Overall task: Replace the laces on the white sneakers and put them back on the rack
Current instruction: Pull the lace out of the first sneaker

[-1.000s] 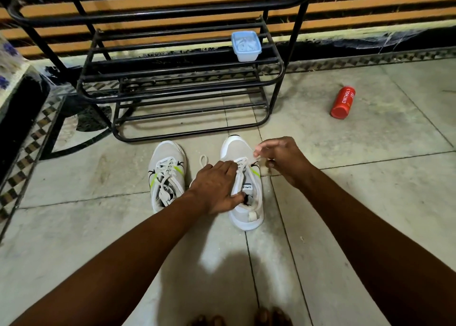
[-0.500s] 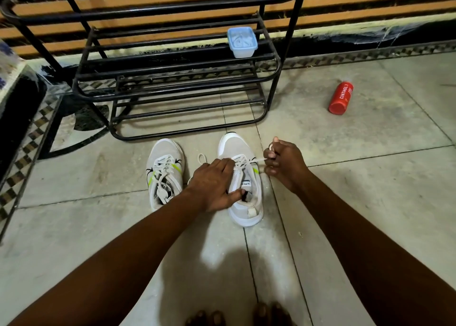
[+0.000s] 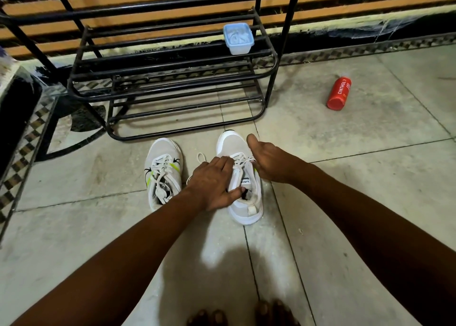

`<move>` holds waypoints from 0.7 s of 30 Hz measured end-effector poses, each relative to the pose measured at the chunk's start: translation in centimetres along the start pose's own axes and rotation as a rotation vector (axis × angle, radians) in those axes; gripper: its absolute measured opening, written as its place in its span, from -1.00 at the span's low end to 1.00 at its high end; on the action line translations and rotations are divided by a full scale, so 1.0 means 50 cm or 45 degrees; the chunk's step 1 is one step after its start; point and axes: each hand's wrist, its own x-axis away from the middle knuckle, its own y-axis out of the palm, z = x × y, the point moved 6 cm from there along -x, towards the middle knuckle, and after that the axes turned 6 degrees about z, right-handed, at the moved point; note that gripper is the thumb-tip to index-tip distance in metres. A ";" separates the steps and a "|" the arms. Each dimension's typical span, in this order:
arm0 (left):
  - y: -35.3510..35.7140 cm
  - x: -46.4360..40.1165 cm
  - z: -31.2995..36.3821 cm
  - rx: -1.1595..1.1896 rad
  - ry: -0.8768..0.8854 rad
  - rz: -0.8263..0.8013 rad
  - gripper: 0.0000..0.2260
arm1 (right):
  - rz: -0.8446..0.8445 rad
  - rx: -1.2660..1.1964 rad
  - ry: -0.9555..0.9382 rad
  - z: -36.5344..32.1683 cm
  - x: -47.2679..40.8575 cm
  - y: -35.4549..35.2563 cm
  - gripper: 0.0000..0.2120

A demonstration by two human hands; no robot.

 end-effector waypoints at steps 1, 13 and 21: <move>-0.001 0.000 0.001 -0.001 0.003 0.002 -0.24 | 0.048 0.007 -0.007 0.000 0.002 0.000 -0.62; 0.004 0.000 -0.003 0.016 0.009 0.011 -0.22 | 0.306 0.275 0.149 0.001 0.004 -0.042 -0.89; 0.007 -0.003 -0.004 -0.022 0.016 -0.026 -0.23 | 0.906 -1.737 1.046 0.096 0.045 -0.080 -0.73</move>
